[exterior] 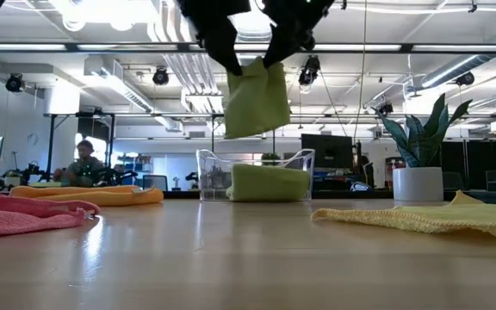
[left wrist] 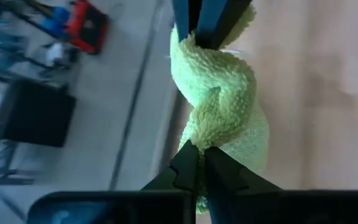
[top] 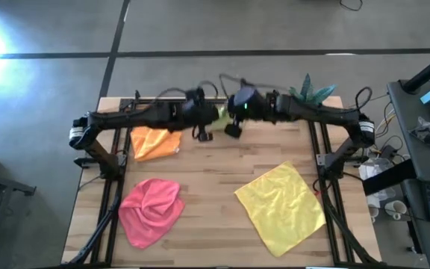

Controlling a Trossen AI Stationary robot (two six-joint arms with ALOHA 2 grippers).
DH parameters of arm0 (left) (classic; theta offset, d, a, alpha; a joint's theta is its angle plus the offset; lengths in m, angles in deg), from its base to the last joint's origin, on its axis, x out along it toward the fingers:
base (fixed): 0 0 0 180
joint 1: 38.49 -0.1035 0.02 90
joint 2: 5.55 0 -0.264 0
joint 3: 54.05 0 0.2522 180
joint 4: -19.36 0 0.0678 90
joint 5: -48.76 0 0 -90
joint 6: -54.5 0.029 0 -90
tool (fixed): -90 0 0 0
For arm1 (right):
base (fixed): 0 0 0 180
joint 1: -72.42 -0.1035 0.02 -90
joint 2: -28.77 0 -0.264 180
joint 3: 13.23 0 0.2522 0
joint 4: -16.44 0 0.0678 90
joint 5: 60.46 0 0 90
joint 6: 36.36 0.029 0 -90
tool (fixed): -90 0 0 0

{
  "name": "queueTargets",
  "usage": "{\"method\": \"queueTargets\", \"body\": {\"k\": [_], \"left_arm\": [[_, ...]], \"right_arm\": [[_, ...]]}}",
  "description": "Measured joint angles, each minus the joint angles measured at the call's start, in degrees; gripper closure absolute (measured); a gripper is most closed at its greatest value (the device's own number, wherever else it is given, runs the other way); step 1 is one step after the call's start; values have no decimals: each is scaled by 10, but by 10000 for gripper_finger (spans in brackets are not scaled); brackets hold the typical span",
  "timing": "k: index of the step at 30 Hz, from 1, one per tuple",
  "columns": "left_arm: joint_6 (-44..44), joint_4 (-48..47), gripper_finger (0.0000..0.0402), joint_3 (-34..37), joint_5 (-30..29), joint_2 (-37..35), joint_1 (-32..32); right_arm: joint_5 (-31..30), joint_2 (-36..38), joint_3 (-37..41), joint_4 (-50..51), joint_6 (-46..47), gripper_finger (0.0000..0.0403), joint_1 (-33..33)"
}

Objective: Fold microfiber towels
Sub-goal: Stack the green microfiber towel on top of the green microfiber towel into the transparent bin

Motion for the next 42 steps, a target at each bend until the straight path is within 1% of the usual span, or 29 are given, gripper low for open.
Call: {"method": "queueTargets", "body": {"k": [6,8,11,15,24,27,30,34,37,42], "left_arm": [[61,92,402,2,2,3,-84],[80,122,402,2,9,7,-108],[107,173,402,2,42,22,-137],[127,215,401,-2,55,51,-170],[196,328,401,-4,56,132,-238],[195,325,401,-11,68,155,-250],[194,288,401,-8,82,164,-252],[194,208,401,-8,119,161,-236],[191,155,401,-12,170,154,-223],[164,88,401,-16,262,151,-209]], "right_arm": [[8,-39,-58,-4,-40,394,93],[32,-58,-82,-7,-42,394,121],[61,-97,-117,-8,-43,394,154],[65,-151,-168,-4,-48,394,183],[61,-271,-298,19,-81,394,236],[61,-305,-340,68,-85,394,248],[63,-326,-365,151,-87,394,254],[118,-335,-379,259,-92,394,250],[155,-335,-379,309,-92,394,244],[182,-335,-379,369,-91,394,234]]}}
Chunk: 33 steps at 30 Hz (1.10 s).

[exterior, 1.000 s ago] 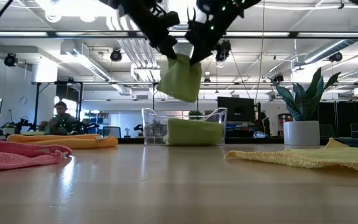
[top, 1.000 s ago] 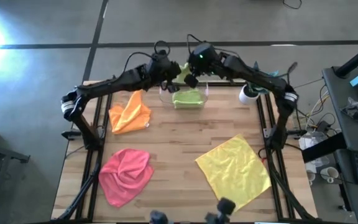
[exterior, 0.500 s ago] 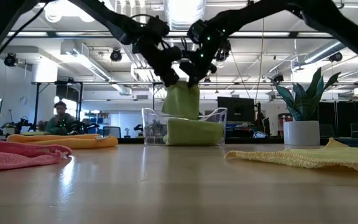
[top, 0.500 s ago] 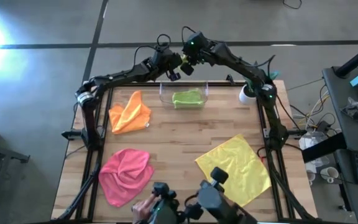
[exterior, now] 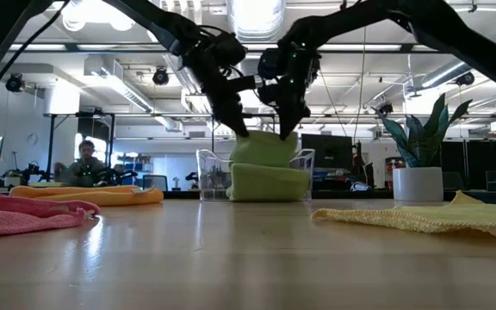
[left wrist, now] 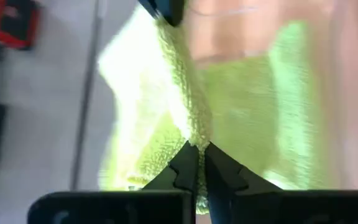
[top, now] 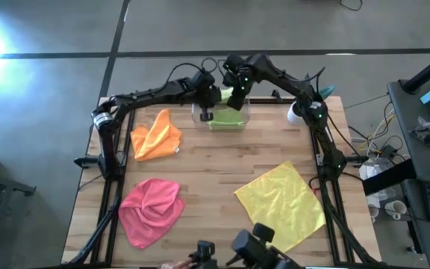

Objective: Fold microfiber towels
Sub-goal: Stack the green microfiber towel on top of the green microfiber towel into the transparent bin

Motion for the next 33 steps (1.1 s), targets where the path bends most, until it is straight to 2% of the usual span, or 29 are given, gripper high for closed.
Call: {"method": "queueTargets", "body": {"k": [7,17,26,33], "left_arm": [[1,-45,401,25,25,5,6],[0,-45,401,49,58,11,7],[0,-49,401,55,63,11,10],[1,-52,354,54,52,11,13]], "right_arm": [[29,-26,4,25,1,394,-12],[52,-55,15,44,4,394,-17],[71,-68,16,65,7,394,-24],[57,-68,18,86,8,371,-22]]}}
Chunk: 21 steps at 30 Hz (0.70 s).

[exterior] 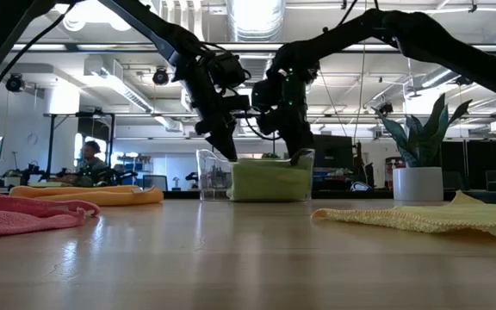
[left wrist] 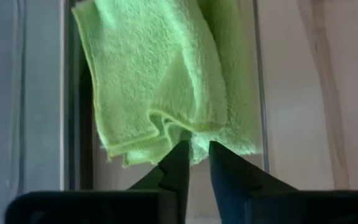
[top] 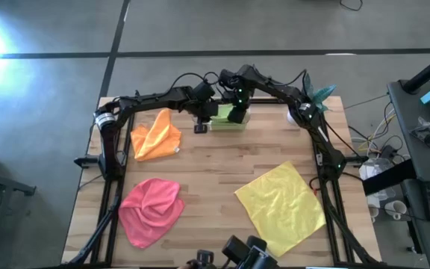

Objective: Fold microfiber towels
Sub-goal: Stack the green microfiber towel on top of the green microfiber towel into the transparent bin, then fold the yellow microfiber towel on the table

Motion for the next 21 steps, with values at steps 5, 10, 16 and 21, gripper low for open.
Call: {"method": "queueTargets", "body": {"k": [5,10,16,21], "left_arm": [[0,6,306,0,0,0,3],[0,7,274,-5,-19,-6,3],[0,1,267,-21,-90,-22,3],[-17,-29,267,-18,-103,-62,4]], "right_arm": [[8,0,0,-3,-3,331,-2],[13,0,0,-8,2,288,-2],[17,14,0,22,2,260,-2],[21,61,0,57,13,255,-2]]}}
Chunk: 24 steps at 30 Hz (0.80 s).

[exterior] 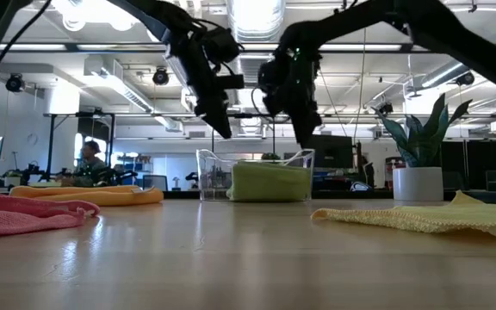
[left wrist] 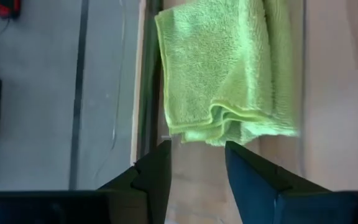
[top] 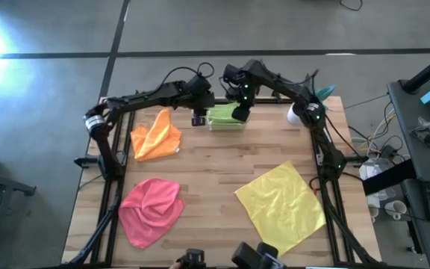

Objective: Fold microfiber towels
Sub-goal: Fold the yellow microfiber towel on the table

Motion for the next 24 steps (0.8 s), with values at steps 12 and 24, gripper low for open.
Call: {"method": "queueTargets", "body": {"k": [12,24], "left_arm": [[-197,-31,267,86,8,-99,25],[-371,-29,267,191,9,-154,133]], "right_arm": [[30,212,144,-47,93,271,-70],[30,405,456,-241,244,270,-230]]}}
